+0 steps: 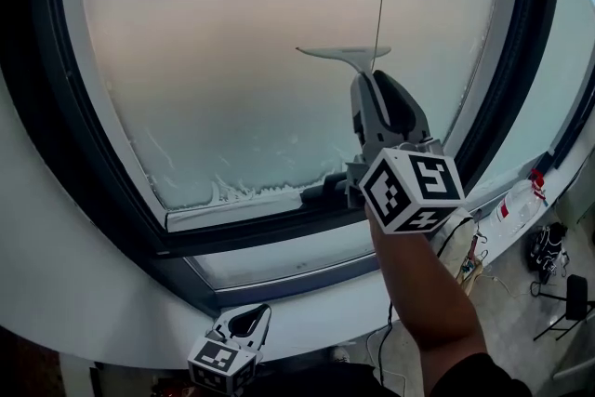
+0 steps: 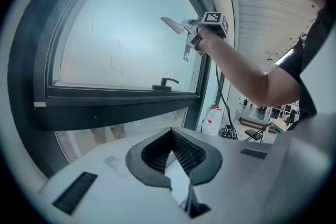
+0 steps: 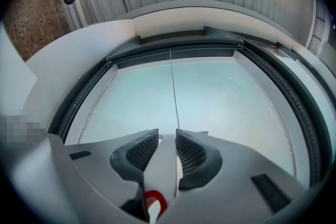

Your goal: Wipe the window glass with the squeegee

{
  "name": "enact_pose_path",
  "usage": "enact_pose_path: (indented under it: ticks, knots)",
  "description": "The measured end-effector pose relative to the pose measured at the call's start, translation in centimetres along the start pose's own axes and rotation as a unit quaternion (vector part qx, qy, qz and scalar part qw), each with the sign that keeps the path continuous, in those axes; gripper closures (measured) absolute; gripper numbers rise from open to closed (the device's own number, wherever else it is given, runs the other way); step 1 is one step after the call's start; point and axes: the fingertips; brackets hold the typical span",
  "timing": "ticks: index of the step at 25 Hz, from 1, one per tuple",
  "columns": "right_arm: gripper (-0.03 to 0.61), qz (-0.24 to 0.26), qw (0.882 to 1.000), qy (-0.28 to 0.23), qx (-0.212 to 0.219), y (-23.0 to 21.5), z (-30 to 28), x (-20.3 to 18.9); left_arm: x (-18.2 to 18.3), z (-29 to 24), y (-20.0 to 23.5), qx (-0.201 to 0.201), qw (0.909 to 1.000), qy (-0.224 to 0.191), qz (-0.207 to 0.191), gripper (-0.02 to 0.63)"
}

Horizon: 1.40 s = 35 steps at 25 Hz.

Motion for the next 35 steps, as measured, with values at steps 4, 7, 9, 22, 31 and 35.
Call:
enact_pose_path:
  ticks: [4,7,9,22,31,35]
  knots:
    - [0.486,0.002,1.0,0.017,0.002,0.5,0.7,-2.9,-0.6,-0.7,-0.1,-0.001,1.0,0.007,-0.007,0.614]
    - [0.486,-0.005,1.0,0.031,0.003,0.7,1.3,-5.0,-1.2,-1.1,-0.2,-0.005,0.9998,0.013,-0.012,0.614]
    - [0.486,-0.012,0.999,0.039,0.003,0.7,1.7,-6.3,-1.3,-1.3,-0.5,-0.007,0.9997,0.016,-0.016,0.614]
    - [0.486,-0.038,0.992,0.122,-0.003,0.4,4.4,-16.8,-2.1,-2.4,-1.2,-0.017,0.9993,0.031,-0.012,0.614]
    - [0.486,-0.033,0.984,0.174,-0.006,0.6,5.7,-22.1,-2.9,-2.7,-1.1,-0.02,0.9991,0.036,-0.006,0.614]
    - [0.486,-0.029,0.981,0.19,-0.008,0.6,5.9,-23.6,-3.4,-2.5,-0.8,-0.019,0.9991,0.038,0.0,0.614]
Point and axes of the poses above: the fingertips, and each gripper's own axes: z backward along the fingers, y to its left, x out of its top, and after that the axes turned 11 degrees about y, right-handed
